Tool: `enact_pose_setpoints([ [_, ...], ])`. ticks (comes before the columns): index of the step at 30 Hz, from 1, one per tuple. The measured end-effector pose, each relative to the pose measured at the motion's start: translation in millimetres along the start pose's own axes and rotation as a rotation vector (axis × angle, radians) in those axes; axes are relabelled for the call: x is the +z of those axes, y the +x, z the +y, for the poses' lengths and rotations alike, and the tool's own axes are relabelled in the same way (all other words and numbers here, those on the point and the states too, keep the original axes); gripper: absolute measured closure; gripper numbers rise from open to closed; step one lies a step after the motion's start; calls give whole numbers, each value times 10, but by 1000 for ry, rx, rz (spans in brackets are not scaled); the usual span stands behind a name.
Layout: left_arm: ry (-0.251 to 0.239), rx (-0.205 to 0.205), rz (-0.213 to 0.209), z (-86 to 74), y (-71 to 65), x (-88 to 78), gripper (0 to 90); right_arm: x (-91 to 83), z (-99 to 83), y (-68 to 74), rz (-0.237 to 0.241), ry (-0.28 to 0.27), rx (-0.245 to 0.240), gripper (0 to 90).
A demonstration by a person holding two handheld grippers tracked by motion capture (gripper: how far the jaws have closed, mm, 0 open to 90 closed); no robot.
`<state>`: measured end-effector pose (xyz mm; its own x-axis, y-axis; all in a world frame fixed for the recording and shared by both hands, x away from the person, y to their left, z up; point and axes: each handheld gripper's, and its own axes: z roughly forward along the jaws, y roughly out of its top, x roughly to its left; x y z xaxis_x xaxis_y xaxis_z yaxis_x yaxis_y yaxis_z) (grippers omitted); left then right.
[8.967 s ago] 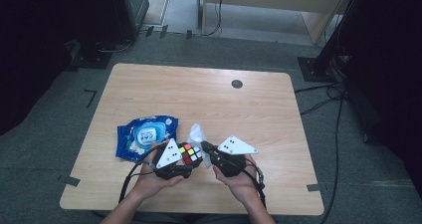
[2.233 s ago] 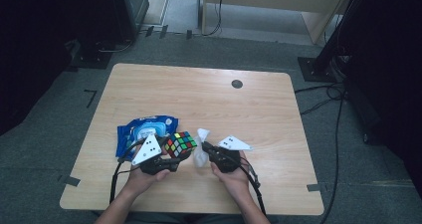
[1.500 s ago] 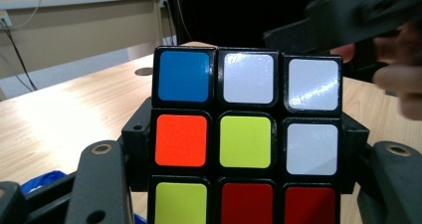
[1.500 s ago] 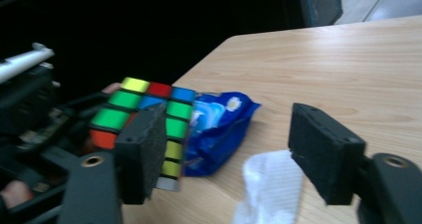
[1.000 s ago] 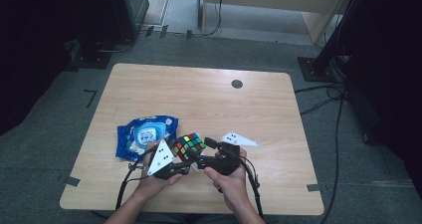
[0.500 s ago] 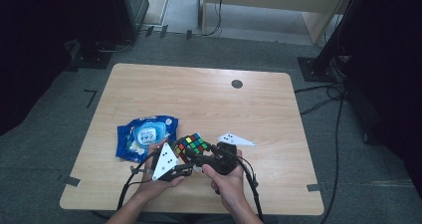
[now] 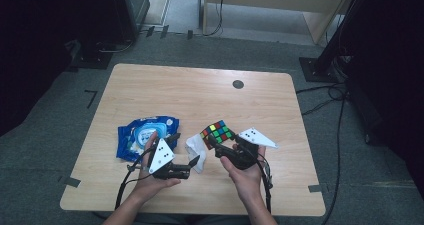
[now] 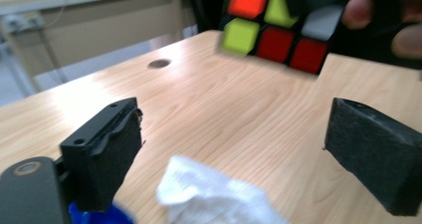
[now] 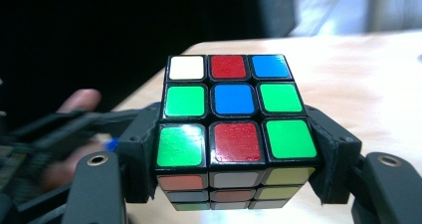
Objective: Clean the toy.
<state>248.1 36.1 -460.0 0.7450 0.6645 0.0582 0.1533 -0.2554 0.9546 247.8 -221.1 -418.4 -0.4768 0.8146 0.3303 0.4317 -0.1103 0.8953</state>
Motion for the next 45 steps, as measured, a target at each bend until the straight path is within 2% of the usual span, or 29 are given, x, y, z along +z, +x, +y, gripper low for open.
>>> enact_pose_setpoints([
  [1, 6, -15, 12, -5, 32, -21, 74, -15, 6, -33, -27, -6, -25, 343],
  [6, 17, -55, 5, -41, 164, -147, 35, -33, -18, -215, -152, -6, -121, 343],
  [9, 41, -81, 40, -90, 254, -259, 34, 3, -79, -347, -198, 13, -121, 343],
  [12, 59, -106, 53, -145, 352, -374, 34, 81, -166, -488, -239, 45, -110, 343],
  [15, 72, -111, 73, -191, 421, -474, 35, 164, -244, -569, -267, 77, -100, 343],
  [20, 79, -129, 91, -275, 468, -606, 35, 302, -341, -609, -306, 117, -99, 343],
  [25, 95, -130, 94, -315, 480, -655, 35, 414, -448, -654, -352, 143, -101, 343],
  [31, 89, -137, 98, -305, 502, -702, 35, 437, -507, -760, -410, 152, -75, 343],
  [38, 95, -144, 102, -319, 515, -743, 35, 472, -584, -796, -434, 166, -84, 343],
  [45, 93, -151, 104, -317, 525, -743, 35, 490, -592, -775, -441, 177, -119, 342],
])
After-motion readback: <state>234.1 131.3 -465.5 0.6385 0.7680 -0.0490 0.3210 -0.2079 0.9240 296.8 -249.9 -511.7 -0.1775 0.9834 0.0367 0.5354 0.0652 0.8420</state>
